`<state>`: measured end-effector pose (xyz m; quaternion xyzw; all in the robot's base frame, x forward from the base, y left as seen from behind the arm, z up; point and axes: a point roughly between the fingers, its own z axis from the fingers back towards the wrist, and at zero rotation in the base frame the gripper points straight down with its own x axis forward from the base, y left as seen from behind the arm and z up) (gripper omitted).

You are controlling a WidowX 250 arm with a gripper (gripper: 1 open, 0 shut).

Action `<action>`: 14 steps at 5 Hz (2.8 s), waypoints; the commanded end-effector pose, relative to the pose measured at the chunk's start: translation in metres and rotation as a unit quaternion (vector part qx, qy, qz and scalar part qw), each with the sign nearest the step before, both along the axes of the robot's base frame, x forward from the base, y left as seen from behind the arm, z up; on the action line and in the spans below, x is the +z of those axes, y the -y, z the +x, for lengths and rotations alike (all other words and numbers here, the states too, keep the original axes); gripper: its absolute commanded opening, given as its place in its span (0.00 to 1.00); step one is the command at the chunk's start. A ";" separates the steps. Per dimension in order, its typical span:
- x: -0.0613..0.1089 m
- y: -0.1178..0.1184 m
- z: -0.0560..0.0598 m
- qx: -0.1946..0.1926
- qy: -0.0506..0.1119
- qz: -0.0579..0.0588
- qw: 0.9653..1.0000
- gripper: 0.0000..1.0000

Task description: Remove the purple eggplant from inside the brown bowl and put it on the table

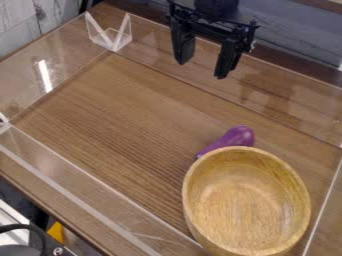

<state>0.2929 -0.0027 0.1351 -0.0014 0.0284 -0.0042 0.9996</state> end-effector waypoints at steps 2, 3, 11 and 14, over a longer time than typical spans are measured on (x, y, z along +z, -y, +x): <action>-0.020 -0.016 -0.001 -0.003 0.023 -0.003 1.000 1.00; -0.012 -0.029 0.004 -0.030 0.065 0.001 0.997 1.00; -0.004 -0.046 0.011 -0.011 0.184 0.012 0.983 1.00; -0.006 -0.056 0.033 -0.002 0.201 0.020 0.979 1.00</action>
